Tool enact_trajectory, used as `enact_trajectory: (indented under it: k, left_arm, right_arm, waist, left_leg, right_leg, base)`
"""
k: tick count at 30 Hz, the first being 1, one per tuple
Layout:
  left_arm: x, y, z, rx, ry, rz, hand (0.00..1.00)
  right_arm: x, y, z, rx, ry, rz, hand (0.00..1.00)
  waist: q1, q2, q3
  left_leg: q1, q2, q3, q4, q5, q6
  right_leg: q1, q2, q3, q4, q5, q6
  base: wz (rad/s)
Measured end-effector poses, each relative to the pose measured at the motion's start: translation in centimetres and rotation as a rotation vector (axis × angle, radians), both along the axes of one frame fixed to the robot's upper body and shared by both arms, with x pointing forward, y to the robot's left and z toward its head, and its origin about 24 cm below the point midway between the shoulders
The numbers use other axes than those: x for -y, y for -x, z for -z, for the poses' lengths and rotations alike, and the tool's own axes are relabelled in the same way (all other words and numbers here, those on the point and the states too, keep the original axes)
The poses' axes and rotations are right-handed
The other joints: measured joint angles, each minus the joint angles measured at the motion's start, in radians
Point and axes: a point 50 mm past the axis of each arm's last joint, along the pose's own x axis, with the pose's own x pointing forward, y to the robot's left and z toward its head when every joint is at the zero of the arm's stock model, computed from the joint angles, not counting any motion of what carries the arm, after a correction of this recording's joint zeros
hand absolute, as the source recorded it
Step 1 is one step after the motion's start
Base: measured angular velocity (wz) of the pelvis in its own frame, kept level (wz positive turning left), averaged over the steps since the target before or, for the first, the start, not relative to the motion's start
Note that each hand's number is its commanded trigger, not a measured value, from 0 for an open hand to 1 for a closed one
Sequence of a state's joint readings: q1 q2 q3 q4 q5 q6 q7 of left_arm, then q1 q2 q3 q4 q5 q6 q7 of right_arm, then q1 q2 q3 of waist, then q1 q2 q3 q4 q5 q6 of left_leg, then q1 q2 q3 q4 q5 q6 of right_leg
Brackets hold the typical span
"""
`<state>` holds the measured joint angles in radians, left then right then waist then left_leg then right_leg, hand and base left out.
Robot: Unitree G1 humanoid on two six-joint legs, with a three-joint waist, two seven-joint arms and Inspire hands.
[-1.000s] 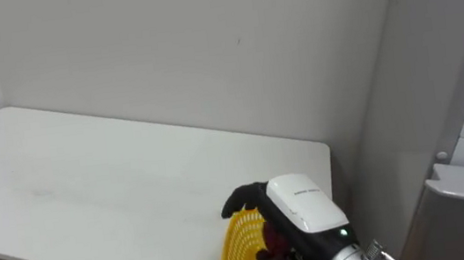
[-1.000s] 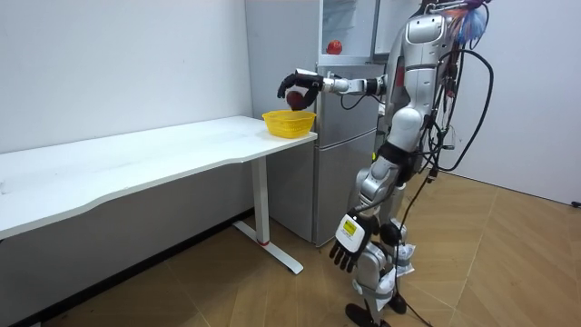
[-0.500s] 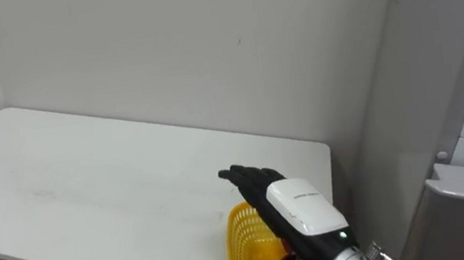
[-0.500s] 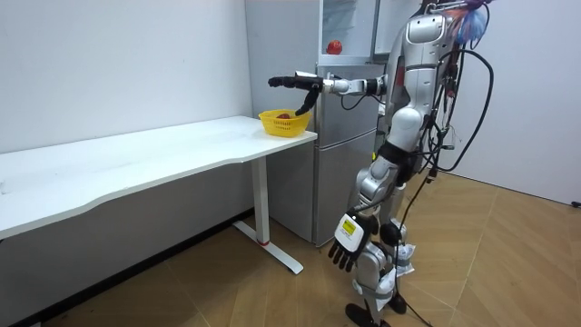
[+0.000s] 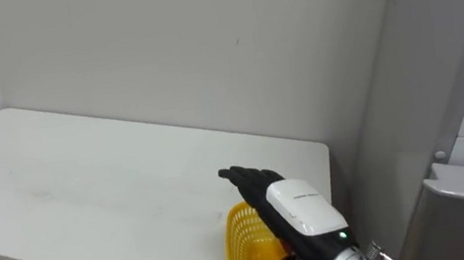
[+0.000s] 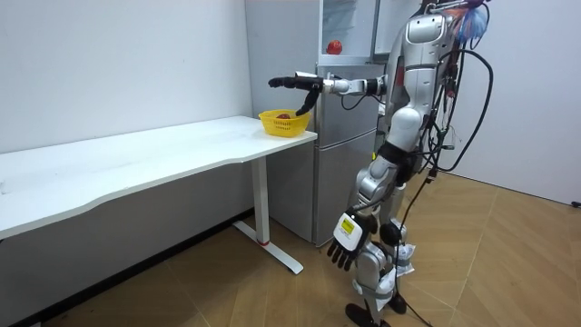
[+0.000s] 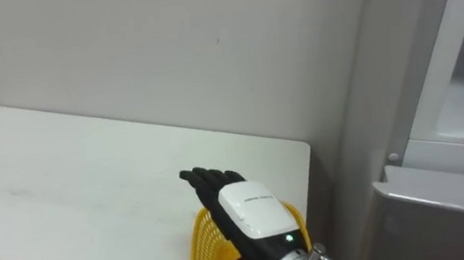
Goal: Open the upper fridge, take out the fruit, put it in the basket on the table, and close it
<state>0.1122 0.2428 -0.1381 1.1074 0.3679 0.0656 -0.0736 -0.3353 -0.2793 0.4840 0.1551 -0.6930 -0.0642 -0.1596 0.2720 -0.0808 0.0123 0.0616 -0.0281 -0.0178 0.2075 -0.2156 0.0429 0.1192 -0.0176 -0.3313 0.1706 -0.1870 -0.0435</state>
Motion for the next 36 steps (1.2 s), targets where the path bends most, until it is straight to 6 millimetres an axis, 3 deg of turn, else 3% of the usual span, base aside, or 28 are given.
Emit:
enact_trajectory:
  k: [5, 9, 11, 17, 19, 22, 25, 30, 36]
  left_arm:
    - [0.1, -0.1, 0.0, 0.010, 0.003, 0.002, 0.00]
    - [0.3, 0.1, 0.0, 0.011, 0.006, -0.013, 0.00]
    - [0.3, 0.3, 0.1, 0.008, 0.007, -0.017, 0.00]
    - [0.7, 2.6, 0.4, -0.057, 0.013, -0.041, 0.00]
    - [0.8, 3.1, 0.5, -0.068, 0.016, -0.044, 0.00]
    - [0.9, 3.0, 0.5, -0.064, 0.018, -0.044, 0.00]
    - [0.9, 3.0, 0.5, -0.067, 0.017, -0.049, 0.00]
    - [0.9, 3.2, 0.6, -0.064, 0.004, -0.053, 0.00]
    - [1.1, 3.1, 0.6, -0.049, 0.006, -0.050, 0.00]
  right_arm:
    - [0.1, -0.1, -0.2, -0.007, -0.039, 0.000, 0.00]
    - [0.2, -0.1, -0.3, -0.035, -0.128, 0.008, 0.00]
    - [0.6, -0.4, -0.7, -0.033, -0.164, 0.030, 0.00]
    - [1.5, -0.4, -4.0, 0.087, -0.318, 0.068, 0.00]
    - [1.2, 0.1, -5.6, 0.138, -0.414, 0.047, 0.00]
    - [1.1, 0.5, -6.4, 0.171, -0.478, 0.042, 0.00]
    - [1.4, 1.6, -6.3, 0.175, -0.532, 0.049, 0.00]
    - [2.2, 3.6, -6.4, 0.183, -0.646, 0.064, 0.00]
    - [3.9, 5.5, -7.4, 0.266, -0.719, 0.102, 0.00]
  waist:
    - [-0.011, 0.007, -0.0013]
    - [-0.023, 0.023, -0.0108]
    - [-0.031, 0.026, -0.0104]
    - [-0.068, 0.030, -0.0082]
    - [-0.085, 0.035, -0.0083]
    - [-0.103, 0.046, -0.0091]
    - [-0.108, 0.062, -0.0173]
    - [-0.142, 0.076, -0.0137]
    - [-0.188, 0.083, -0.0192]
  left_leg:
    - [0.000, 0.000, 0.000, 0.000, 0.000, 0.000]
    - [0.004, 0.000, 0.003, -0.004, 0.000, 0.000]
    - [0.008, 0.000, 0.004, -0.004, 0.001, 0.001]
    - [0.010, 0.005, 0.028, -0.007, 0.001, 0.001]
    - [0.008, 0.006, 0.029, -0.005, 0.000, 0.001]
    - [0.010, 0.006, 0.031, -0.005, 0.000, 0.001]
    - [0.015, 0.007, 0.041, -0.009, 0.000, 0.001]
    - [0.017, 0.009, 0.048, -0.010, 0.000, 0.001]
    - [0.018, 0.015, 0.094, -0.013, 0.000, 0.000]
  right_leg:
    - [0.000, 0.000, -0.002, -0.001, 0.000, 0.000]
    - [0.002, 0.000, -0.001, -0.001, 0.000, 0.000]
    - [0.007, 0.000, 0.002, -0.001, 0.000, 0.000]
    - [-0.002, 0.002, 0.023, 0.003, 0.000, 0.000]
    - [-0.003, 0.002, 0.025, 0.004, 0.000, 0.001]
    - [-0.002, 0.002, 0.026, 0.004, 0.000, 0.001]
    - [-0.005, 0.002, 0.037, 0.006, 0.000, 0.001]
    - [-0.008, 0.003, 0.043, 0.014, 0.000, 0.001]
    - [-0.022, 0.009, 0.087, 0.013, 0.000, 0.000]
  base:
    - [0.00]
    - [-0.02]
    - [0.00]
    - [-0.10]
    - [-0.02]
    - [0.00]
    - [-0.09]
    - [-0.04]
    - [-0.19]
